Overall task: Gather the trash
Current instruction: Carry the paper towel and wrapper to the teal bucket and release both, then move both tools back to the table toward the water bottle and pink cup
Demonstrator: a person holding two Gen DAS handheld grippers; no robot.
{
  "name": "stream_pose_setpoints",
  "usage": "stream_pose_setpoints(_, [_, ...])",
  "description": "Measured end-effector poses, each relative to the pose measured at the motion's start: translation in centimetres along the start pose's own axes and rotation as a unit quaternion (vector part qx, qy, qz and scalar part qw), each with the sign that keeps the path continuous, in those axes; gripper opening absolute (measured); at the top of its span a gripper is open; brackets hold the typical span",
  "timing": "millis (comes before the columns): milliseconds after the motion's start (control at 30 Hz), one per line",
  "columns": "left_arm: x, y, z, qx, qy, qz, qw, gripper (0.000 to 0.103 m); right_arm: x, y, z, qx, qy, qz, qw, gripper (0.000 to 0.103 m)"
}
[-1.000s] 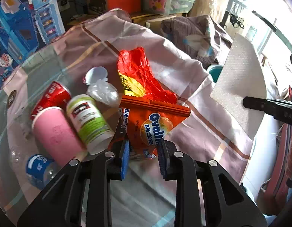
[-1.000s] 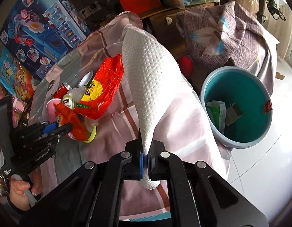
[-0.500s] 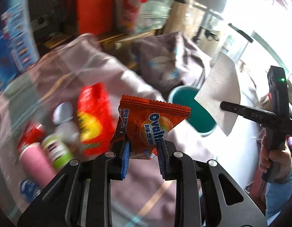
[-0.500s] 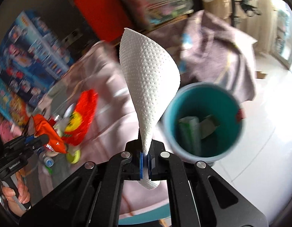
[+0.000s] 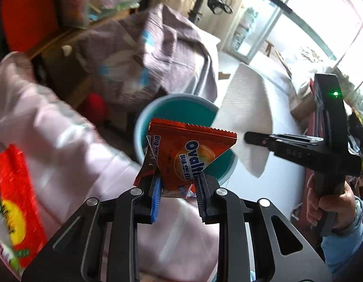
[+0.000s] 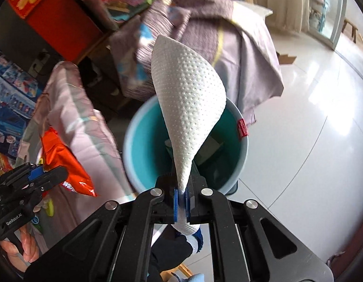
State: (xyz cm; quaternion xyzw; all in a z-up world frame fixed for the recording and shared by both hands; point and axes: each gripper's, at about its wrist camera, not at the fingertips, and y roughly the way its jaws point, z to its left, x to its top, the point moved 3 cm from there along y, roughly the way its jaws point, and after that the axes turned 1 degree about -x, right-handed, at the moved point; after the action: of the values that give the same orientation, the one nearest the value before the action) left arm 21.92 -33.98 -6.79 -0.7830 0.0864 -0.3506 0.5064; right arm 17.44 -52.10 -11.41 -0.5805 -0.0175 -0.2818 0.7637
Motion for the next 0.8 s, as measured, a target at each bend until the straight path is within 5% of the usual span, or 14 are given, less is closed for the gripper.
stream_pose_setpoints(233, [2.0, 5.5, -0.5, -0.009, 0.012, 0.039, 0.9991, 0.027, 1.1, 3.2, -1.9, -0.005, 0.017, 0.03, 0.999, 0.008])
stream_pose_setpoints(300, [2.3, 6.5, -0.5, 0.002, 0.015, 0.045, 0.9989, 0.039, 1.3, 3.6, -2.2, -0.005, 0.02, 0.034, 0.999, 0.01])
stream_pose_setpoints(333, [2.4, 6.9, -0.4, 0.006, 0.014, 0.044, 0.9989, 0.05, 1.4, 3.8, -2.4, -0.006, 0.021, 0.036, 0.999, 0.013])
stream_pose_setpoints(467, [2.5, 7.5, 0.3, 0.011, 0.011, 0.048, 0.9987, 0.061, 1.6, 4.1, -2.6, -0.005, 0.024, 0.035, 0.999, 0.043])
stream_pose_setpoints(800, [1.3, 5.7, 1.5, 0.018, -0.013, 0.035, 0.9991, 0.088, 1.9, 2.7, -2.4, -0.015, 0.033, 0.018, 0.999, 0.071])
